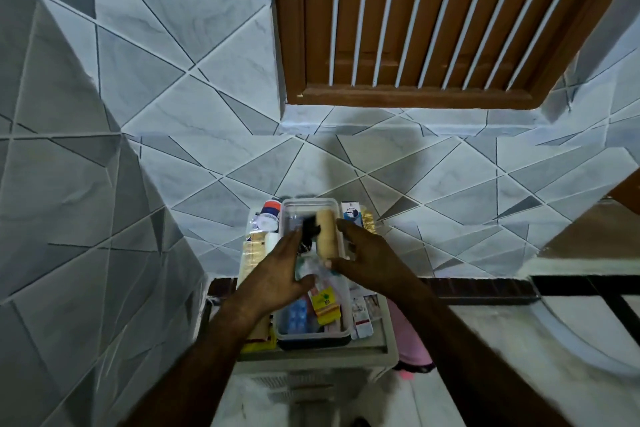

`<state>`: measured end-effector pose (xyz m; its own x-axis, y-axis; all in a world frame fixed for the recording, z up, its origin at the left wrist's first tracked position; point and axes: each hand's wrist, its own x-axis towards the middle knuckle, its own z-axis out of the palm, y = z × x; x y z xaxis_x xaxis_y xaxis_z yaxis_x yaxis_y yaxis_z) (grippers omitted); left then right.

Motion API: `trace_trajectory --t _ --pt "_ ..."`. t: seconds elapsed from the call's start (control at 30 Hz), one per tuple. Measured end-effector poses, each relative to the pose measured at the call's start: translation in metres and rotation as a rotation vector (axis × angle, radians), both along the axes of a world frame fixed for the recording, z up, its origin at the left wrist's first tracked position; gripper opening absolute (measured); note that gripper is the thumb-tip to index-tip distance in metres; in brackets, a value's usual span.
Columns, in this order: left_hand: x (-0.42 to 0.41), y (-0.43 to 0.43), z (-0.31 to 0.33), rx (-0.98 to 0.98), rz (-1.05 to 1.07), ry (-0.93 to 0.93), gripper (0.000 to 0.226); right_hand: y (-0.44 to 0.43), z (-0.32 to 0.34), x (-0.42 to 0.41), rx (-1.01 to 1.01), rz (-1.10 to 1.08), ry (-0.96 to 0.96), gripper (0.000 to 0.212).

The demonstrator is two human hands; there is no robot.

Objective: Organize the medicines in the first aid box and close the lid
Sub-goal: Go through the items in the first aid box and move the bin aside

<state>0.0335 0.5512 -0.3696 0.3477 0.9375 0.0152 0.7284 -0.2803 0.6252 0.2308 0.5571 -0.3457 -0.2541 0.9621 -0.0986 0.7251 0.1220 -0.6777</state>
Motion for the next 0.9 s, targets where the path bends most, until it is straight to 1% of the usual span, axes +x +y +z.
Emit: trace_trajectory --t 0.23,0.33,0.4,0.47,0.6,0.7,0.8,0.83,0.9 --pt "0.01 0.001 -0.04 -0.201 0.084 0.059 0.099 0.014 -0.038 -0.007 -0.096 0.05 -0.076 0.073" --pt "0.015 -0.003 -0.049 -0.224 0.068 0.041 0.097 0.015 -0.049 -0.013 -0.131 0.06 -0.082 0.056" --pt "0.017 -0.005 -0.056 -0.235 0.048 0.025 0.094 0.016 -0.057 -0.018 -0.144 0.053 -0.08 0.048" --pt "0.018 -0.006 -0.063 -0.25 0.062 0.052 0.093 0.016 -0.063 -0.023 -0.162 0.052 -0.116 0.044" --pt "0.02 -0.007 -0.071 -0.267 0.064 0.097 0.101 0.019 -0.074 -0.033 -0.194 0.015 -0.2 0.041" --pt "0.023 -0.007 -0.079 -0.275 0.057 0.134 0.106 0.019 -0.082 -0.043 -0.146 0.022 -0.295 0.039" --pt "0.028 -0.01 -0.08 -0.286 0.058 0.17 0.109 0.014 -0.086 -0.052 -0.029 -0.021 -0.441 0.037" --pt "0.03 -0.011 -0.079 -0.303 0.058 0.169 0.108 0.013 -0.088 -0.053 0.0 -0.045 -0.454 0.037" --pt "0.031 -0.013 -0.081 -0.321 0.053 0.166 0.105 0.01 -0.086 -0.054 -0.009 -0.086 -0.425 0.036"
